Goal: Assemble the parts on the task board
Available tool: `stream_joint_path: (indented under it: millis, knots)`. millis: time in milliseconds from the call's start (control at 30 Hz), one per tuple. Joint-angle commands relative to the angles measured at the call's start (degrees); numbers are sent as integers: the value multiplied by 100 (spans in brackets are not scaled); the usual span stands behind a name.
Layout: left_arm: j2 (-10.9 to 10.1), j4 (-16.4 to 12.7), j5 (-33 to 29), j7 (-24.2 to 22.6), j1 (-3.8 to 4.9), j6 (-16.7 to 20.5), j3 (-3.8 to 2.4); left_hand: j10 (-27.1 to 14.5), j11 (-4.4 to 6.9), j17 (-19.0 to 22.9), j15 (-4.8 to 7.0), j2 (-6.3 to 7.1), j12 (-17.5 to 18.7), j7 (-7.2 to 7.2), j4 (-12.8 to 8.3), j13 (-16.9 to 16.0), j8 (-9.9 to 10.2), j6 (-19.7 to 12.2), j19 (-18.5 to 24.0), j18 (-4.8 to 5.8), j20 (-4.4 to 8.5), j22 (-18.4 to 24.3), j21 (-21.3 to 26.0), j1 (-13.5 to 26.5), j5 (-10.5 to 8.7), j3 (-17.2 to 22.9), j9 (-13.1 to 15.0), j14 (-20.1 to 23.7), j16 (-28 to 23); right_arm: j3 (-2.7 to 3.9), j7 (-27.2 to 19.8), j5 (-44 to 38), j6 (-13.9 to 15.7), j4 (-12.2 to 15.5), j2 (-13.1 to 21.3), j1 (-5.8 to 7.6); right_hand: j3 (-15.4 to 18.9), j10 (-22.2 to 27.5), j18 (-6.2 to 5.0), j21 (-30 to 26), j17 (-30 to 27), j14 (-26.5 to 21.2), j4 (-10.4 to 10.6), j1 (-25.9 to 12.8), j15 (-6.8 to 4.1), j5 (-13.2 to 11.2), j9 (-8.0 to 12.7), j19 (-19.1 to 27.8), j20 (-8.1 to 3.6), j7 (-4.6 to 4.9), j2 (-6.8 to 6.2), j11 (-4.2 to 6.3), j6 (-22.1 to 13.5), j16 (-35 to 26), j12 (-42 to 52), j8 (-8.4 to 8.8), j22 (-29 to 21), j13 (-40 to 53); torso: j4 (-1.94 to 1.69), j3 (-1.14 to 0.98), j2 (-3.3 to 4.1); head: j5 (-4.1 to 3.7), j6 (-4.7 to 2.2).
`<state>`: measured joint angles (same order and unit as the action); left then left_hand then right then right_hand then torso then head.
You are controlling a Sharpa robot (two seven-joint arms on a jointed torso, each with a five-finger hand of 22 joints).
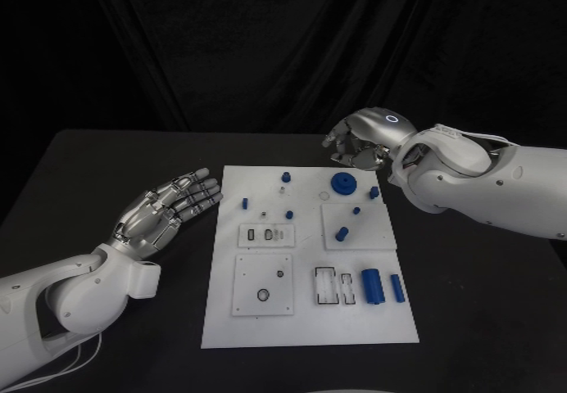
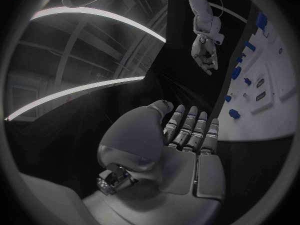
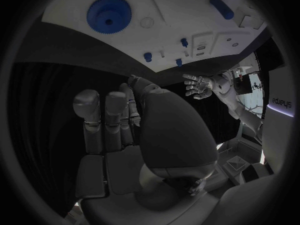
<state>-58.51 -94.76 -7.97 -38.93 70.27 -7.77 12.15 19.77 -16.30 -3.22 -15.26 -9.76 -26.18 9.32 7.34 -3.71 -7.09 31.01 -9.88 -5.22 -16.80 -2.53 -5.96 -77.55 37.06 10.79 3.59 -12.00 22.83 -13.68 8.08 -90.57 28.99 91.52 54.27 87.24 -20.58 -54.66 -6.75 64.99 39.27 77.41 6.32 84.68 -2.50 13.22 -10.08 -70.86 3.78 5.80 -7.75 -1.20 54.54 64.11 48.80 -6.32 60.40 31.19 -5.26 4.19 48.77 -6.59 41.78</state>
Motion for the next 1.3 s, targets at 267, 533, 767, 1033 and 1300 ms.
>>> stream_joint_path:
  millis: [267,533,767,1033,1300]
  knots:
    - [54,1,-26,-503,4,-64,-3,18,-26,-7,-51,-17,-39,202,-5,-6,-25,25,-8,30,0,7,-16,56,-19,43,10,-10,39,-47,420,43,-608,-82,203,-73,518,-3513,156,819,4465,1023,507,-625,-5,-387,-44,-506,13,36,-22,-3,238,2353,4113,77,1155,5861,4,12,-1,-87,-50]
    - [64,23,-27,-490,3,-89,-3,19,-29,-8,-55,-18,-41,203,-4,-6,-25,24,-9,33,0,7,-17,62,-18,57,10,-15,51,-54,535,-155,-579,-212,203,-220,812,-3534,377,1619,5073,1259,829,-816,43,-545,-72,-1113,50,31,-68,3,266,2589,4120,123,2026,5881,5,-3,3,-84,-76]
    - [78,41,-27,-483,3,-119,-3,24,-33,-11,-63,-18,-48,206,-3,-7,-24,19,-5,38,0,8,-15,73,-17,79,9,-28,75,-55,598,-278,-650,-270,179,-269,902,-3534,451,1880,5073,1259,990,-735,55,-472,-37,-1330,61,54,-134,-17,145,2589,4120,225,2309,5881,-8,-4,0,-113,-66]
    - [75,48,-27,-488,2,-127,-3,25,-35,-12,-66,-18,-51,207,-2,-7,-24,19,-6,41,0,8,-15,77,-17,88,9,-31,82,-55,620,-332,-847,-300,159,-290,939,-3534,428,1824,5073,1259,1006,-717,51,-502,131,-1270,60,54,-131,-11,-278,2589,4120,281,2271,5881,7,0,0,-104,-64]
    - [73,47,-27,-488,2,-130,-3,28,-37,-13,-70,-17,-54,208,-2,-8,-25,19,-6,44,0,8,-16,82,-17,98,9,-35,90,-55,626,-340,-965,-373,97,-329,948,-3534,424,1811,5073,1259,1005,-714,47,-546,171,-1259,59,51,-130,-7,-339,2589,4120,275,2265,5881,6,5,-2,-102,-65]
